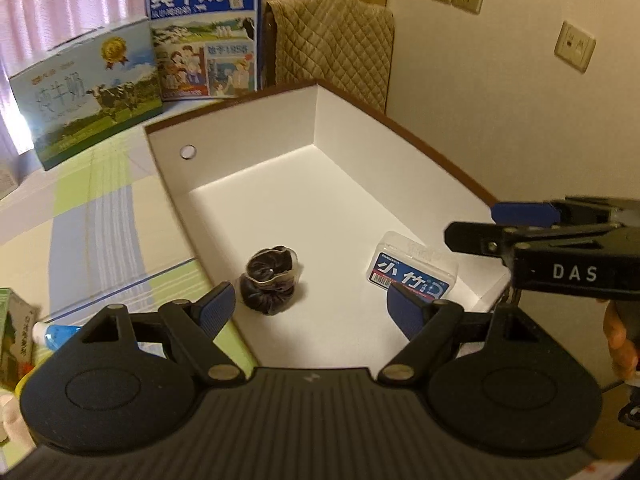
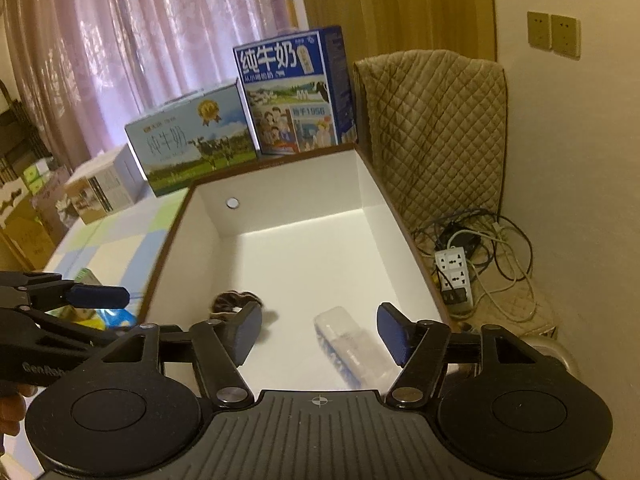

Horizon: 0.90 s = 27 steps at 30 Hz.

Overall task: Organize objects
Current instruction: 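Open the left tool to drop the scrunchie while the right tool releases the clear box, then withdraw both tools from the storage box back over the table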

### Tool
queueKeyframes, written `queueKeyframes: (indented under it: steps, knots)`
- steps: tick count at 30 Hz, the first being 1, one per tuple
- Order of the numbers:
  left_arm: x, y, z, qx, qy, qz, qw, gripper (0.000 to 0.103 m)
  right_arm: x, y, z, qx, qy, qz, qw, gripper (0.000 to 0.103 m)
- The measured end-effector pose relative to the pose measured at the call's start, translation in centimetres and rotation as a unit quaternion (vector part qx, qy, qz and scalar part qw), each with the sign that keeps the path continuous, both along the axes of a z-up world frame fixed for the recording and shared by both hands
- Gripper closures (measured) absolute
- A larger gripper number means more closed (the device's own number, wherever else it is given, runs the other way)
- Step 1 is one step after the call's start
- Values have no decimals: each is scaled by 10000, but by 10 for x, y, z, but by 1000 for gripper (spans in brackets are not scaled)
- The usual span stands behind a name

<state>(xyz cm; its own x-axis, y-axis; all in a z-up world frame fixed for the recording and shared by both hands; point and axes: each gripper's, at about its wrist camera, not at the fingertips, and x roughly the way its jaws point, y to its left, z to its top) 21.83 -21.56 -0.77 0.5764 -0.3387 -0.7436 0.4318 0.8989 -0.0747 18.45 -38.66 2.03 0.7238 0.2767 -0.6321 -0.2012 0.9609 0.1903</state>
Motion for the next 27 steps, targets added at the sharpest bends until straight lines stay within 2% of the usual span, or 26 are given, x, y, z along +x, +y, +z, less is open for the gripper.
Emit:
queueKeyframes:
  steps: [8, 12, 22, 27]
  knots:
    - [-35, 46, 34, -260, -259, 185, 9992, 21, -41, 24, 23, 139, -223, 47, 9996, 38]
    - [-55, 73, 45, -257, -377, 315, 9985, 19, -59, 43, 27, 186, -306, 145, 9993, 37]
    - [-96, 149, 50, -204, -415, 767, 9960, 17, -91, 96, 22, 549, -173, 539, 9969, 35]
    - [-111, 182, 45, -138, -321, 1084, 9935, 17, -98, 120, 11, 548, -27, 739, 9958, 35]
